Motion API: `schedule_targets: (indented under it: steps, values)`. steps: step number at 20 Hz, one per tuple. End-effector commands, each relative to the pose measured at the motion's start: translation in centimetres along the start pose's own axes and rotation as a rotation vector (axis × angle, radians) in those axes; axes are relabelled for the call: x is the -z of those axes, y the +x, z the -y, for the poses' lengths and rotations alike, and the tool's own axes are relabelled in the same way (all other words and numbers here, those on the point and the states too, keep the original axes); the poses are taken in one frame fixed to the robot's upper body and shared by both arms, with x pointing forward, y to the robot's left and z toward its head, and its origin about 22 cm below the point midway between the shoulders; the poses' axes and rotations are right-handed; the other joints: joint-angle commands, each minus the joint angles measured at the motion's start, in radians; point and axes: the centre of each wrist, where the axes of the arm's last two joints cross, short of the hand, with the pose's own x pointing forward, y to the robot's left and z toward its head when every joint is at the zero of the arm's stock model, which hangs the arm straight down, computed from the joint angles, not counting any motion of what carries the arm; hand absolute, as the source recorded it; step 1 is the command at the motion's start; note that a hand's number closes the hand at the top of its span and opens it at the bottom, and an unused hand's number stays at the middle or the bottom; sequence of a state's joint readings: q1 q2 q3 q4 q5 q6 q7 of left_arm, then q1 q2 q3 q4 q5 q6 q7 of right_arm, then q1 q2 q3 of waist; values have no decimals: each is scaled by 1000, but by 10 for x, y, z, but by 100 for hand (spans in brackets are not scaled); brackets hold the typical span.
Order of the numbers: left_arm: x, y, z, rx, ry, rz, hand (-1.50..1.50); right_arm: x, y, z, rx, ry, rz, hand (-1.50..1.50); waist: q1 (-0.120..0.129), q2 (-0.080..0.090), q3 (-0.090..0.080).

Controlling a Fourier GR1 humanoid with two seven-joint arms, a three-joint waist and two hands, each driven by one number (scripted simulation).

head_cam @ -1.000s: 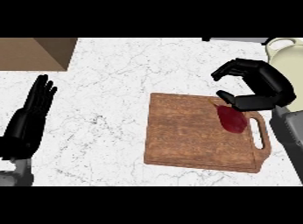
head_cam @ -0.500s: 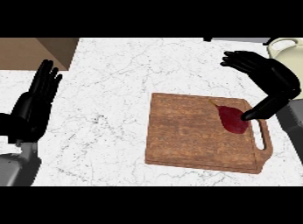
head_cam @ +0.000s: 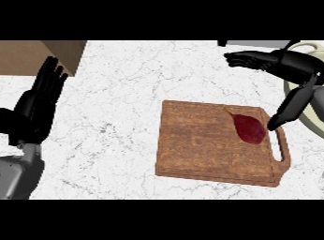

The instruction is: Pick the pear from the cutting board and place it in the pot

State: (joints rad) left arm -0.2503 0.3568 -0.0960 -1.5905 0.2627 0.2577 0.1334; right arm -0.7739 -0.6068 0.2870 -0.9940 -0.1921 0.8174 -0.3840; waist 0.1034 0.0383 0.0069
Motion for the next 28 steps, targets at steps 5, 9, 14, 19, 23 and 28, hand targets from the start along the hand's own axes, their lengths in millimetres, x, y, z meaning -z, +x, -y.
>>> schedule_targets:
  steps: [5, 9, 14, 19, 23, 28]
  values:
    - [3, 1, 5, 8, 21, -16, 0, 25, 19, -10, -130, 403, -16, -150, -18, -7, -1]
    - [2, 0, 8, 3, 23, -26, 0, 22, 11, -15, -159, 455, -44, -150, -27, -10, -2]
    - [10, 3, -6, 5, 38, -35, 0, 20, -12, -31, -155, 482, -27, -150, -35, -10, -3]
    - [5, -8, -7, 3, 36, -37, 0, 14, -26, -28, -225, 498, -62, -150, -40, -12, -5]
    - [12, 6, 4, 11, 39, -33, 0, 27, -50, -43, -290, 526, -108, -150, -47, -18, -5]
    - [2, 4, -12, 18, 33, -30, 0, 24, -63, -37, -297, 501, -93, -150, -39, -19, -5]
